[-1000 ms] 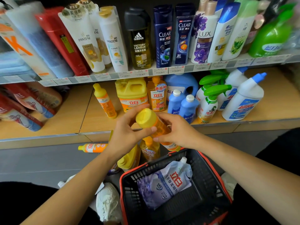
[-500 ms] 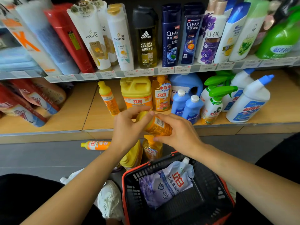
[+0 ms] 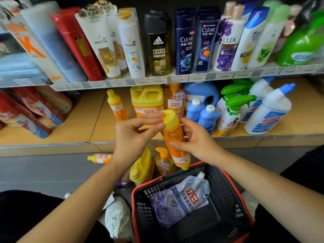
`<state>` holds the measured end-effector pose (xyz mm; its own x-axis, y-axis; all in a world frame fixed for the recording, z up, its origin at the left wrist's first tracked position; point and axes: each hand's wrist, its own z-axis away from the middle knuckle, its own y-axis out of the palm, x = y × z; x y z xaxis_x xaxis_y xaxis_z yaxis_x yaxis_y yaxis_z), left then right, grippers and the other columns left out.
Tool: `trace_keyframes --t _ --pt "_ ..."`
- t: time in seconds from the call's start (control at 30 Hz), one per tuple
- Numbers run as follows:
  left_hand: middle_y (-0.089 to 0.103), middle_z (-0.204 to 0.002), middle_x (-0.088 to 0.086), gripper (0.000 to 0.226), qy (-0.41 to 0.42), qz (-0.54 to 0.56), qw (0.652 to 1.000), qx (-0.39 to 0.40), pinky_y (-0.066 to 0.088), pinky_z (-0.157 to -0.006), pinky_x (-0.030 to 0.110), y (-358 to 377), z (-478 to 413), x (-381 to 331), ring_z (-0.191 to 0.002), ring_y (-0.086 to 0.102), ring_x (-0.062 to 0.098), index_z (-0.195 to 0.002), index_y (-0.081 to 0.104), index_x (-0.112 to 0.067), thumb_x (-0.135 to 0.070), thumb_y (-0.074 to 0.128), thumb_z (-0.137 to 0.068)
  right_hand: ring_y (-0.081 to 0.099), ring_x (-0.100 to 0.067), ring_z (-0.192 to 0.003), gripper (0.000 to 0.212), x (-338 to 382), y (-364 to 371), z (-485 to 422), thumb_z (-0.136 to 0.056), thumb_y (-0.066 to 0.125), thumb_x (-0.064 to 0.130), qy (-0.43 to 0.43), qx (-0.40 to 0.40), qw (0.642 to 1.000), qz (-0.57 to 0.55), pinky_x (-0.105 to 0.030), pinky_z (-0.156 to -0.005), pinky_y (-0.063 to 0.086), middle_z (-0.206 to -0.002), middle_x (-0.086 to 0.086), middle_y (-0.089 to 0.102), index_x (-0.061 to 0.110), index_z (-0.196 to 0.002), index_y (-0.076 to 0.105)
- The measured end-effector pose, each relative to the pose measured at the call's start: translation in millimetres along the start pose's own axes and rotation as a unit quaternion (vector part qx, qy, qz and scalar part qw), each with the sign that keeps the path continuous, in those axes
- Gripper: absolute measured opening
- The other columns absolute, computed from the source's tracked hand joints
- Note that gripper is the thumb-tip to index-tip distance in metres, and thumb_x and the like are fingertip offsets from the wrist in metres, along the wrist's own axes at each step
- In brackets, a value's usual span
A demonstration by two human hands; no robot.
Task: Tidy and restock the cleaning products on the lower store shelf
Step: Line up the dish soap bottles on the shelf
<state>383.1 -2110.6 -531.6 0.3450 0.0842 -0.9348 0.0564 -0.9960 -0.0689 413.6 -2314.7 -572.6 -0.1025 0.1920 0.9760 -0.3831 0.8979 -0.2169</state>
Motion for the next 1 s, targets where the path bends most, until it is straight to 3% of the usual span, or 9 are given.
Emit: trace_keyframes --t 0.1,0.23,0.4,0.6,0.77,0.83,0.9,1.0 --pt "0.078 -0.101 0.013 0.022 -0.055 0.052 0.997 -0.030 0.062 -0.084 0.043 -0.8 -2.4 -3.5 -0.099 0.074 0.031 -0.097 0.077 -0.007 -0.017 0.081 -0.078 0.066 -0.017 -0.113 0.065 -1.6 0.5 0.8 -0.080 0.081 0.011 0.002 0.015 1.000 -0.013 -0.043 -0.100 0.053 -0.120 -0.003 0.071 0.019 -0.137 0.052" --pt "0.072 -0.110 0.016 0.040 -0.147 0.030 0.989 0.011 0.061 -0.071 0.030 -4.0 -7.9 -6.8 -0.087 0.070 0.021 -0.111 0.073 -0.015 -0.025 0.080 -0.073 0.062 -0.020 -0.120 0.070 -5.2 0.9 1.8 -0.077 0.085 0.017 -0.004 0.015 1.000 0.004 -0.051 -0.104 0.048 -0.127 0.000 0.067 0.025 -0.138 0.053" --pt "0.077 -0.101 0.013 0.038 -0.197 0.011 0.979 0.051 0.058 -0.072 0.035 -5.9 -8.2 -3.4 -0.087 0.071 0.024 -0.101 0.076 -0.009 -0.032 0.079 -0.071 0.058 -0.015 -0.126 0.070 -1.9 2.1 3.9 -0.074 0.085 0.025 -0.032 0.036 0.998 0.032 -0.050 -0.107 0.046 -0.133 0.007 0.063 0.030 -0.137 0.054" --pt "0.078 -0.104 0.005 0.031 -0.188 0.032 0.980 0.052 0.058 -0.066 0.026 -7.4 -8.3 -0.8 -0.092 0.072 0.016 -0.110 0.076 -0.010 -0.028 0.067 -0.086 0.061 -0.010 -0.118 0.067 0.3 0.9 2.8 -0.071 0.085 0.035 -0.032 0.021 0.998 0.051 -0.046 -0.101 0.051 -0.125 0.012 0.066 0.042 -0.131 0.055" --pt "0.074 -0.121 0.005 0.027 -0.167 0.048 0.982 0.073 0.059 -0.084 0.038 -8.5 -8.1 1.3 -0.114 0.067 0.029 -0.123 0.071 -0.013 -0.010 0.057 -0.100 0.062 -0.012 -0.115 0.068 -2.5 -0.8 0.2 -0.073 0.088 0.022 -0.022 0.016 0.999 0.030 -0.044 -0.098 0.053 -0.120 0.007 0.069 0.041 -0.130 0.056" --pt "0.071 -0.126 0.006 0.027 -0.143 0.052 0.984 0.089 0.056 -0.091 0.042 -9.3 -7.5 1.2 -0.118 0.065 0.030 -0.121 0.071 -0.012 -0.008 0.058 -0.099 0.065 -0.011 -0.111 0.067 -2.3 -1.5 -0.5 -0.075 0.086 0.019 -0.016 0.018 1.000 0.015 -0.037 -0.093 0.056 -0.116 0.004 0.071 0.031 -0.134 0.056" --pt "0.070 -0.128 0.007 0.029 -0.118 0.061 0.986 0.100 0.056 -0.091 0.037 -8.9 -6.4 -0.4 -0.118 0.065 0.028 -0.120 0.071 -0.011 -0.010 0.064 -0.092 0.067 -0.009 -0.106 0.062 -0.4 -2.1 -1.1 -0.077 0.084 0.018 -0.015 0.014 1.000 0.003 -0.030 -0.087 0.056 -0.112 0.006 0.073 0.030 -0.132 0.057" --pt "0.072 -0.122 0.005 0.034 -0.090 0.049 0.991 0.086 0.056 -0.089 0.031 -7.3 -4.4 0.2 -0.111 0.066 0.023 -0.117 0.073 -0.011 -0.012 0.072 -0.083 0.067 -0.014 -0.108 0.055 2.6 -2.7 -2.0 -0.079 0.083 0.021 -0.021 0.007 1.000 0.003 -0.039 -0.092 0.056 -0.115 0.006 0.072 0.033 -0.127 0.059"
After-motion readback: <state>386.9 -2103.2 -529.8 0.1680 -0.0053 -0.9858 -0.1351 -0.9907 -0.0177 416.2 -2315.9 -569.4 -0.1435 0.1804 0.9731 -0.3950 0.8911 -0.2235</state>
